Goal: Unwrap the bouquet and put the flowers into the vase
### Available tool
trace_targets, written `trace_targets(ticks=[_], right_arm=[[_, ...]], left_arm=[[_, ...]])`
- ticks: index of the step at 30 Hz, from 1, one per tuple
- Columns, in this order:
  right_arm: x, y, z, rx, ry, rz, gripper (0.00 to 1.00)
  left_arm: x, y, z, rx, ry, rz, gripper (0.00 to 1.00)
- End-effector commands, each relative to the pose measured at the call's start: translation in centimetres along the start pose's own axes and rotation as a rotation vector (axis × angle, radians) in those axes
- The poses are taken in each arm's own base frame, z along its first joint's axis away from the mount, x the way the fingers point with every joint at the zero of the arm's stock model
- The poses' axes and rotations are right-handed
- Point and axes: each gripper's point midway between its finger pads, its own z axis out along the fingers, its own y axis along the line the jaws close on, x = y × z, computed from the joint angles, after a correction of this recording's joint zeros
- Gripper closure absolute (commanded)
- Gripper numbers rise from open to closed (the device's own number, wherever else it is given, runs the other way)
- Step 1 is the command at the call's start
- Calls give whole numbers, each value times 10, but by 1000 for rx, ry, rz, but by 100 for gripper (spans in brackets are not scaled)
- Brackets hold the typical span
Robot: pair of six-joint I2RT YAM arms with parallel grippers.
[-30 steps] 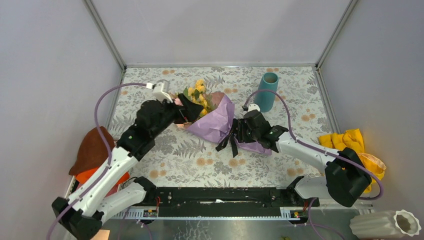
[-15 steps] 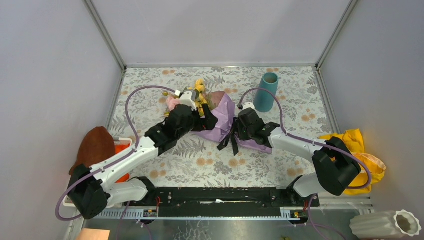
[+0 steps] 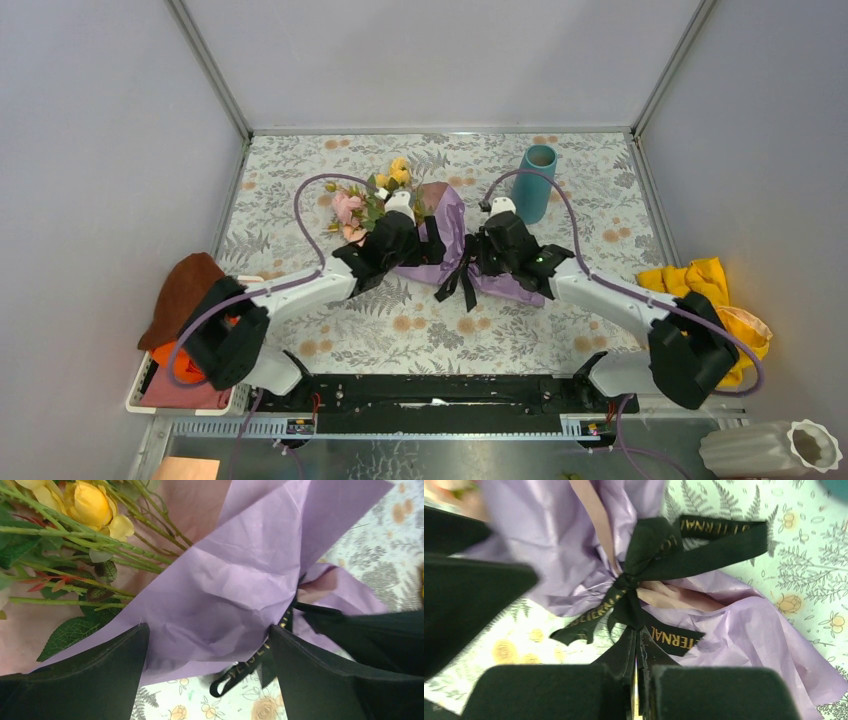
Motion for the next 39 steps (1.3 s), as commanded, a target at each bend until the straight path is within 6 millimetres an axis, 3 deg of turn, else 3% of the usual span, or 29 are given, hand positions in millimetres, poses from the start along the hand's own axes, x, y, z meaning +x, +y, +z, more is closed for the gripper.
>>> trace_targets(ticks=[1, 6, 19, 39], right_arm=[[-43, 25, -39, -125, -138, 37, 100], [-72, 36, -86, -200, -232, 49, 100], [-135, 44, -198, -312, -484, 61, 100], [-193, 30, -332, -395, -863, 130, 100]], left_arm=[[-3, -5, 29, -5, -29, 5, 4], [12, 8, 52, -79, 19, 9, 4], [51, 34, 82, -158, 103, 21, 4], [72, 49, 89, -197, 143, 33, 4]])
